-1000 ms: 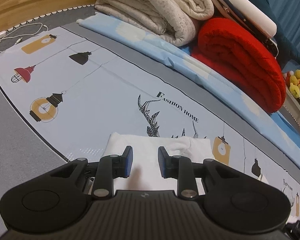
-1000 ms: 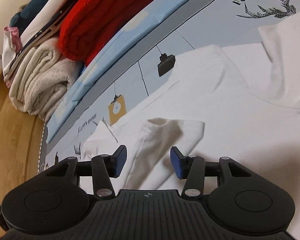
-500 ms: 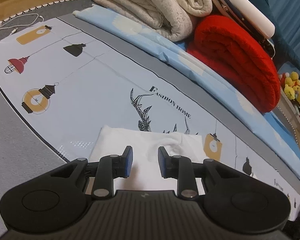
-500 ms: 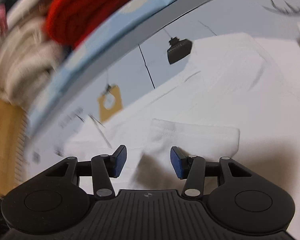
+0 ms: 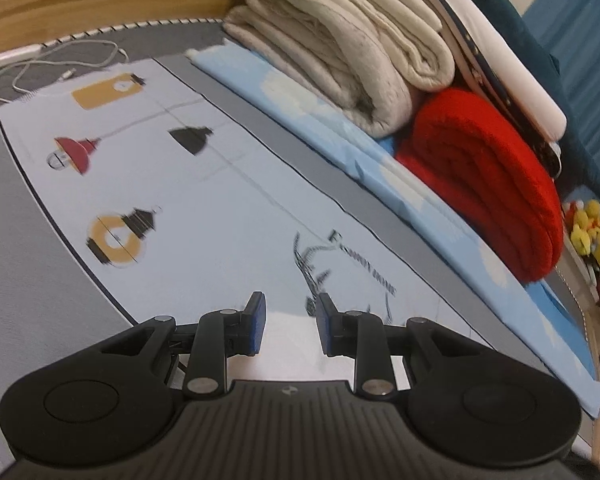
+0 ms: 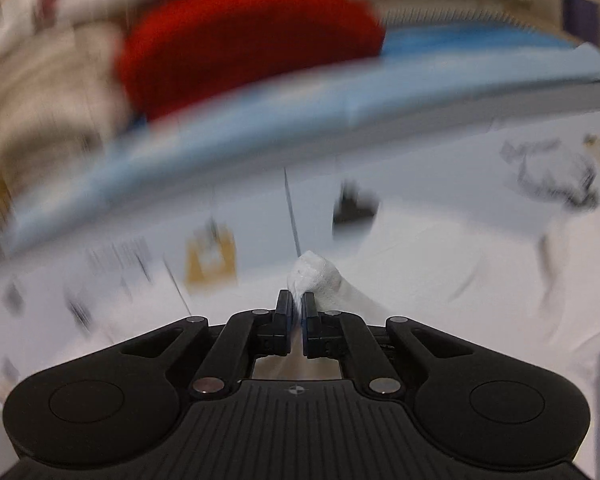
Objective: Fold small clothes
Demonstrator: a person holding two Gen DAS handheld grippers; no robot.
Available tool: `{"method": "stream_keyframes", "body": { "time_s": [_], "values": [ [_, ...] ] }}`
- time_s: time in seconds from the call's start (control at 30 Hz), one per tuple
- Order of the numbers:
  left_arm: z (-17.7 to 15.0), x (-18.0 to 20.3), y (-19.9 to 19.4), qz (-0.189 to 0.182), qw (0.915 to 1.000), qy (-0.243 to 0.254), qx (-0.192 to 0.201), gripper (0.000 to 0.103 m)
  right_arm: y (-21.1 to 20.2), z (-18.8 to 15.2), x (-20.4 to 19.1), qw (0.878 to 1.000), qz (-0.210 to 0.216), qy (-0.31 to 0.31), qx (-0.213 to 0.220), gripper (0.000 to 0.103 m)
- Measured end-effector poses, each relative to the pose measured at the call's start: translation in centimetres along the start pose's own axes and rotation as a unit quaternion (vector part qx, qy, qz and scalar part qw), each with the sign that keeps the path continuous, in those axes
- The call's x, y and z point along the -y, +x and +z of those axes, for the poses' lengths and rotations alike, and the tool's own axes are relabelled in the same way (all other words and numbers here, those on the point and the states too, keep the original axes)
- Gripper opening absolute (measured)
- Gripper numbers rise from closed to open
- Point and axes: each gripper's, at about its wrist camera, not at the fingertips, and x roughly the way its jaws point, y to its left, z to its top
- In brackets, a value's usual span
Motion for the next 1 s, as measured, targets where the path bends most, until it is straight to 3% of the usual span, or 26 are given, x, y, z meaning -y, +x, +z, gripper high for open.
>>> {"method": "stream_keyframes", "body": {
  "time_s": [0.1, 0.17, 0.2, 0.27, 0.37, 0.53, 0.63, 0.7, 0.77, 0.83, 0.9, 0.93, 0.97, 1.0],
  "values": [
    [0.2, -0.2, -0.3, 0.003, 0.9999, 0.009, 0.005, 0.03, -5.0, 0.5, 3.8, 0.995, 0.013, 0.041, 0.094, 0.004],
    [-0.1, 0.0, -0.4, 0.007, 0.9997, 0.022, 0.006, 0.03, -5.6, -0.3, 7.7, 0.991, -0.015, 0.066, 0.119, 0.004],
    [-0.3, 0.1, -0.3, 0.009, 0.9996, 0.027, 0.004, 0.03, -4.8, -0.7, 9.5, 0.991, -0.033, 0.079, 0.104, 0.004],
    [-1.0, 0.6, 0.0, 0.008, 0.9992, 0.038, -0.003, 0.03, -2.0, -1.1, 13.3, 0.988, -0.08, 0.131, 0.028, 0.004],
    [-2.1, 1.7, 0.7, 0.006, 0.9978, 0.064, -0.017, 0.03, -0.4, -1.3, 16.1, 0.985, -0.08, 0.151, -0.006, 0.004],
    [-3.7, 2.6, 2.8, -0.003, 0.9944, 0.083, -0.067, 0.03, -1.8, -0.2, 16.7, 0.988, -0.038, 0.147, 0.017, 0.003],
    [-4.8, 3.5, 3.7, -0.003, 0.9908, 0.106, -0.084, 0.03, -3.3, 0.2, 16.5, 0.985, -0.001, 0.162, 0.054, 0.004],
    [-5.5, 3.9, 4.2, -0.004, 0.9882, 0.119, -0.097, 0.03, -3.5, -0.3, 16.9, 0.985, -0.03, 0.166, 0.04, 0.004],
    [-6.0, 4.2, 4.5, -0.005, 0.9864, 0.125, -0.106, 0.03, -1.8, -1.2, 18.4, 0.976, -0.099, 0.19, -0.032, 0.009],
    [-6.5, 4.5, 4.8, -0.003, 0.9846, 0.134, -0.112, 0.03, -0.9, -2.1, 20.3, 0.963, -0.122, 0.228, -0.074, 0.009],
    [-6.8, 4.8, 4.9, -0.004, 0.9836, 0.137, -0.116, 0.03, -0.9, -2.0, 21.0, 0.959, -0.13, 0.24, -0.073, 0.009],
    [-6.9, 4.8, 5.0, -0.007, 0.9831, 0.139, -0.119, 0.03, -1.0, -1.7, 21.0, 0.962, -0.128, 0.234, -0.065, 0.015],
    [-7.0, 4.9, 5.0, -0.009, 0.9827, 0.139, -0.122, 0.03, -1.0, -1.4, 21.0, 0.964, -0.123, 0.23, -0.06, 0.031],
    [-7.1, 5.0, 5.1, -0.012, 0.9822, 0.139, -0.126, 0.03, -0.8, -1.2, 21.1, 0.965, -0.118, 0.227, -0.059, 0.039]
  ]
}}
